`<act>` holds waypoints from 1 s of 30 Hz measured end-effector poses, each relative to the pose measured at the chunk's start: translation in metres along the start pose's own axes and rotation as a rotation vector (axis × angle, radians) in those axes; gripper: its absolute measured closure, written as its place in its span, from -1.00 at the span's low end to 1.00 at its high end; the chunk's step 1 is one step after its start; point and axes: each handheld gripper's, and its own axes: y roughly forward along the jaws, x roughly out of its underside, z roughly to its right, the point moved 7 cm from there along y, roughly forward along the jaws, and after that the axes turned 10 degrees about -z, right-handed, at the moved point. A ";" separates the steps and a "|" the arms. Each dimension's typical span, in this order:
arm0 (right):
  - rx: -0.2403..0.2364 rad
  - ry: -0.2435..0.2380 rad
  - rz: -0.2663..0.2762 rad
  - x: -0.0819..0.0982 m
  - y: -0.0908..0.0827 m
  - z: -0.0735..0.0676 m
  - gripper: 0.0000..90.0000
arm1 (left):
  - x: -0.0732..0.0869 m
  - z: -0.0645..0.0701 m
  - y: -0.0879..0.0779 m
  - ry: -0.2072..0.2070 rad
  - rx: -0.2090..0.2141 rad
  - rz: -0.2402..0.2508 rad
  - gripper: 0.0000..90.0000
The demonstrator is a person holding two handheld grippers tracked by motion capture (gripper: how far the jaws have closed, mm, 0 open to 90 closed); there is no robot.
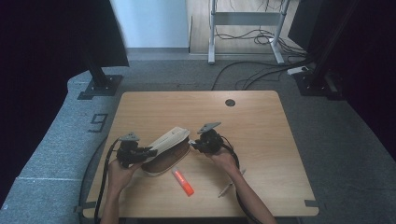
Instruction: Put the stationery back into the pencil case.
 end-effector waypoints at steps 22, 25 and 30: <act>0.004 -0.020 -0.030 -0.020 0.033 -0.011 0.59 | 0.000 0.001 -0.001 -0.002 0.002 0.003 0.65; 0.008 -0.022 -0.033 -0.024 0.037 -0.012 0.59 | 0.000 0.001 -0.001 -0.001 0.003 0.004 0.65; 0.012 -0.021 -0.034 -0.029 0.044 -0.013 0.59 | 0.000 0.002 -0.001 0.000 0.005 0.004 0.65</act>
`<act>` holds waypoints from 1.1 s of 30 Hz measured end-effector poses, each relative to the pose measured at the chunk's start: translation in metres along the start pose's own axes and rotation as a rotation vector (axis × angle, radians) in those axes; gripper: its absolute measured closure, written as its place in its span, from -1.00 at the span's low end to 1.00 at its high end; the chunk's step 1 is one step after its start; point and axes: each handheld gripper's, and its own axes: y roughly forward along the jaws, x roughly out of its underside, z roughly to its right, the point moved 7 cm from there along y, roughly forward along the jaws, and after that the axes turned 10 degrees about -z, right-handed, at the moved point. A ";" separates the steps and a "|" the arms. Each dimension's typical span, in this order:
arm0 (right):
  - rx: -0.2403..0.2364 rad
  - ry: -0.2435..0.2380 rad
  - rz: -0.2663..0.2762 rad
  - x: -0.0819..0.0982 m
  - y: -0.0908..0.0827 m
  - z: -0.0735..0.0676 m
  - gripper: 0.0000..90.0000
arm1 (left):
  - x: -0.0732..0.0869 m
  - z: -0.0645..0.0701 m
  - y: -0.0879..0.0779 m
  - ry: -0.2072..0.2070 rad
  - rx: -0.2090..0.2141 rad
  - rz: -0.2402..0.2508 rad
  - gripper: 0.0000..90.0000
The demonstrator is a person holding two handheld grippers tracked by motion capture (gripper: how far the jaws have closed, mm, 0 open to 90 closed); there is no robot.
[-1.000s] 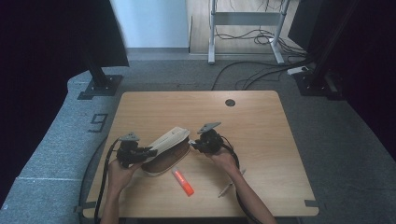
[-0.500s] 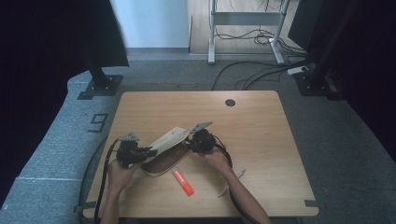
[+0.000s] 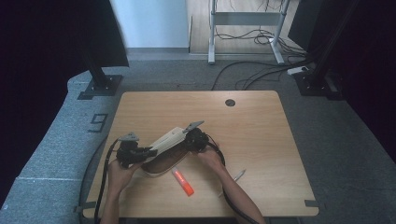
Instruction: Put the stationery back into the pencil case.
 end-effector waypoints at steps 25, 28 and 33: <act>0.014 0.010 0.013 -0.008 0.015 0.002 0.42 | 0.000 0.001 0.000 0.006 0.005 -0.001 0.65; 0.011 0.005 0.009 -0.007 0.013 0.000 0.34 | 0.000 0.001 0.000 0.006 0.004 -0.001 0.65; 0.000 -0.001 0.000 -0.005 0.008 -0.003 0.23 | 0.000 -0.001 0.000 0.002 0.006 0.002 0.65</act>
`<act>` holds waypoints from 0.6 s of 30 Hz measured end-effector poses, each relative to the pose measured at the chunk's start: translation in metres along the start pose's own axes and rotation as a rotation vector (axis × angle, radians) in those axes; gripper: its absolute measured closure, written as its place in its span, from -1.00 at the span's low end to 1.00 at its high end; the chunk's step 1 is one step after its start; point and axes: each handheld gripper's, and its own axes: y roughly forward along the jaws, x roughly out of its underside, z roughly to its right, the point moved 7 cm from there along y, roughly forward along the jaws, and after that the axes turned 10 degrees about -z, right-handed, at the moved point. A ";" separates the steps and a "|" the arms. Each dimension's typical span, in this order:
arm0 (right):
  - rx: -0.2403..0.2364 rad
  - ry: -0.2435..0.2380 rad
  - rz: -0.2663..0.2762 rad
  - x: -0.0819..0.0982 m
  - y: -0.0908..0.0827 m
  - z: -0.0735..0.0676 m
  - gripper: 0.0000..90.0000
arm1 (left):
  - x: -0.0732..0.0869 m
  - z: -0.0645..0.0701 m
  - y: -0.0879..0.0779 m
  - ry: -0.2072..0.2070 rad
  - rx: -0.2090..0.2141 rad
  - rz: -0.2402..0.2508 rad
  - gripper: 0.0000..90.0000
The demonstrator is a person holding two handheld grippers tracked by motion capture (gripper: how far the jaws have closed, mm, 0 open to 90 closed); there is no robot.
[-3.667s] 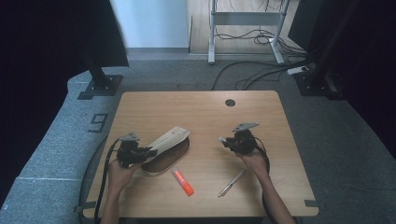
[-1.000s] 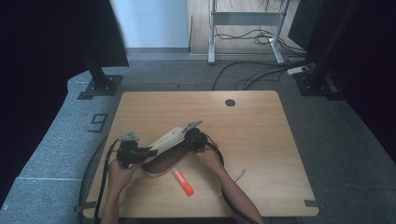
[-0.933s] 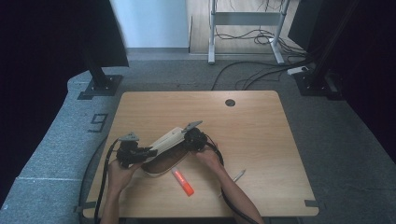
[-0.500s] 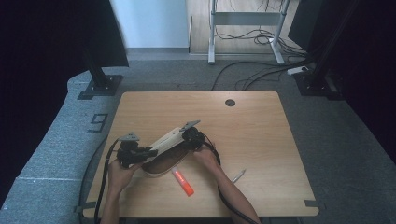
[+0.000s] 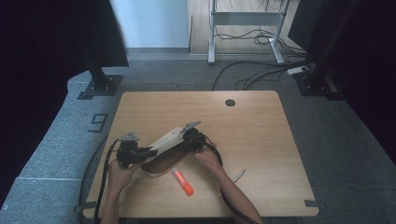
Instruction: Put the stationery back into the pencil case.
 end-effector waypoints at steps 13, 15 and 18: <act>0.011 -0.006 -0.002 0.010 -0.018 -0.003 -0.07 | 0.000 0.000 0.000 0.003 -0.001 -0.002 0.65; 0.011 -0.005 -0.005 0.013 -0.021 -0.004 -0.13 | 0.000 0.000 0.000 0.002 -0.001 -0.002 0.65; 0.006 0.000 -0.006 0.016 -0.026 -0.004 -0.21 | 0.000 0.000 0.000 0.003 0.000 -0.003 0.64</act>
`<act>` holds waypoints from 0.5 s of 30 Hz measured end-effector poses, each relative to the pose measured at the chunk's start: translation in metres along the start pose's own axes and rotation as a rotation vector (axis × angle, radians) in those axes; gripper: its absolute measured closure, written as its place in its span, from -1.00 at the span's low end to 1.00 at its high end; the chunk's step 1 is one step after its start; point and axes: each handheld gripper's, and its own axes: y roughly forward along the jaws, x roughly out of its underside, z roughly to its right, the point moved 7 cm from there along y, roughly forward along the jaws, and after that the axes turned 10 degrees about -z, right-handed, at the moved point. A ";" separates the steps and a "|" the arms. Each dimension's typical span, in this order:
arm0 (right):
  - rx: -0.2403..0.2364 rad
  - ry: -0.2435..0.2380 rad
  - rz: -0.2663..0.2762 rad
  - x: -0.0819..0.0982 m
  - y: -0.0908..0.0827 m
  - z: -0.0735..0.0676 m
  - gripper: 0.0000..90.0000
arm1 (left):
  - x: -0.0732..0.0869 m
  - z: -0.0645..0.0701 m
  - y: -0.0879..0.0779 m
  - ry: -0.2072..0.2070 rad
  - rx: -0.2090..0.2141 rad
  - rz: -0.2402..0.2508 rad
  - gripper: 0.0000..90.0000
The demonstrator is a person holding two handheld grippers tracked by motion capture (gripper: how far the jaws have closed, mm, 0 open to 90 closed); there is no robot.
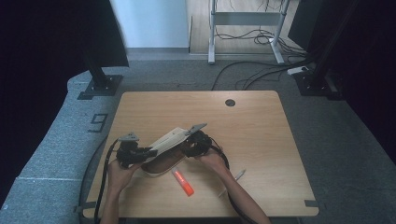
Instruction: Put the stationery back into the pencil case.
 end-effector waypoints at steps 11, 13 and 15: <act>-0.020 -0.009 0.017 0.012 -0.018 -0.004 -0.34 | 0.000 0.000 0.000 0.002 -0.001 -0.002 0.64; -0.026 -0.010 0.018 0.015 -0.020 -0.006 -0.35 | 0.000 0.000 0.000 0.002 -0.001 -0.002 0.64; -0.030 -0.009 0.017 0.018 -0.022 -0.007 -0.35 | 0.000 0.000 0.000 0.002 0.000 -0.004 0.64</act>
